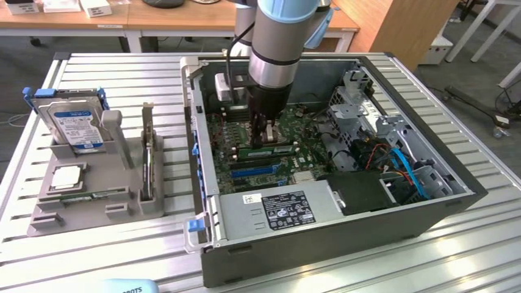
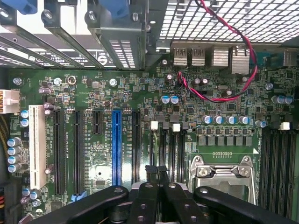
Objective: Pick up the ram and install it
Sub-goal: 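Press down the ram until it locks into place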
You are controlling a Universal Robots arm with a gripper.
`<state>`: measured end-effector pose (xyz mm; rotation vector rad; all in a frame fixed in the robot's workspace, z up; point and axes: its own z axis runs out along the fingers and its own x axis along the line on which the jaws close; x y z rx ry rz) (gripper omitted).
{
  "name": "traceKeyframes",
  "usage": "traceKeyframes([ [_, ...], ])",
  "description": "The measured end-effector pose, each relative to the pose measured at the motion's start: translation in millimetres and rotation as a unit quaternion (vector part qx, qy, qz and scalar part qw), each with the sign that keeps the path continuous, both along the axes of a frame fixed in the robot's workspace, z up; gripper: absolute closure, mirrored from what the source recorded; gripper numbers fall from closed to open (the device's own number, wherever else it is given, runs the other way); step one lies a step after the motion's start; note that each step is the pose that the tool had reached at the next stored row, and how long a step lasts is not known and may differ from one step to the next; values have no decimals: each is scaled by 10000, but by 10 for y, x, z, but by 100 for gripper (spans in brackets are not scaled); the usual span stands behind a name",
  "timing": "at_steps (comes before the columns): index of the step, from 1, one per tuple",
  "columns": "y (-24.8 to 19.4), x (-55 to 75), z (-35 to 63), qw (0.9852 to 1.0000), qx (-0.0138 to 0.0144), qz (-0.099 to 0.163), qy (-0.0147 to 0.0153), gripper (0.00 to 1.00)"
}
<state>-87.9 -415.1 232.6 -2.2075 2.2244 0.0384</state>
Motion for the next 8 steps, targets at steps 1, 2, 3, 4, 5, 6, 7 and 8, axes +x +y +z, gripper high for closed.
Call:
traceKeyframes([
  [1,0,0,-4,10000,0,0,0,90],
  [2,0,0,-7,10000,0,0,0,90],
  [3,0,0,-10,10000,0,0,0,90],
  [4,0,0,-15,10000,0,0,0,90],
  [5,0,0,-16,10000,-1,0,1,90],
  [6,0,0,-16,10000,-1,0,1,90],
  [7,0,0,-16,10000,-1,0,1,90],
  [8,0,0,-17,10000,-1,0,1,90],
])
